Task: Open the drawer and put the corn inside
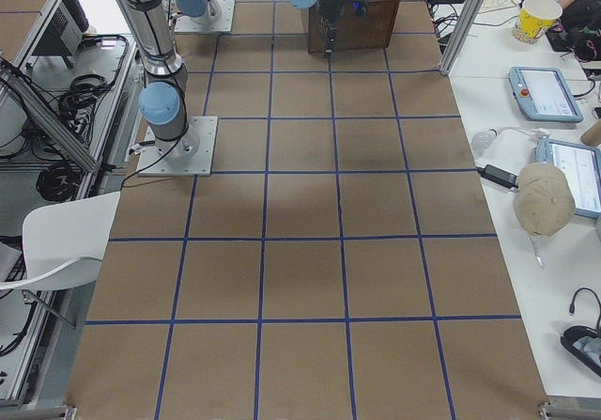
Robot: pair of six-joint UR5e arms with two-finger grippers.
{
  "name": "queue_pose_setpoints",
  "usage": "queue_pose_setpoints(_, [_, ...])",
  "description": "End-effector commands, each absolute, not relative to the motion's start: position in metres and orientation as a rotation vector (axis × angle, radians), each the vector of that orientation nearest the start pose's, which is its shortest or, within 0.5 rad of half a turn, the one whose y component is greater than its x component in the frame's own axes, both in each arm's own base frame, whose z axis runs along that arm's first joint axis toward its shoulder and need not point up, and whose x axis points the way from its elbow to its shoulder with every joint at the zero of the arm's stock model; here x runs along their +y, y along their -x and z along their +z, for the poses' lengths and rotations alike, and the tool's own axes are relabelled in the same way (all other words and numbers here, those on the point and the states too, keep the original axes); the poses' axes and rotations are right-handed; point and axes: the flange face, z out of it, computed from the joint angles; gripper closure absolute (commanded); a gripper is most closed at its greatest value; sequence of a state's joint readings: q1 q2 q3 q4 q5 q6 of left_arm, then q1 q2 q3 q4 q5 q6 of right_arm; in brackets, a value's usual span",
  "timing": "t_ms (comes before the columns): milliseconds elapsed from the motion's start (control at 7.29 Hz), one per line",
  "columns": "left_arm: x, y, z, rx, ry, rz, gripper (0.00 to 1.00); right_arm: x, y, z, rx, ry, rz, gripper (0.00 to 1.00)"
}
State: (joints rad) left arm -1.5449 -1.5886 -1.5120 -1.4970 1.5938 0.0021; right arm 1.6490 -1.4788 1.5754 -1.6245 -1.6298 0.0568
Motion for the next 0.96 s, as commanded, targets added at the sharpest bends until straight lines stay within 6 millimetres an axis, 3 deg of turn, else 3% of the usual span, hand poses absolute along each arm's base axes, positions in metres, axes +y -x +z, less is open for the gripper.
queue_pose_setpoints(0, [-0.5214, 0.1151, 0.5128, 3.11, 0.024, -0.193, 0.0, -0.5132, -0.168, 0.4442, 3.203, 0.036, 0.062, 0.0])
queue_pose_setpoints(824, [-0.5177, 0.1217, 0.5102, 3.154, 0.001, -0.151, 0.0, -0.5132, -0.168, 0.4442, 3.203, 0.036, 0.062, 0.0])
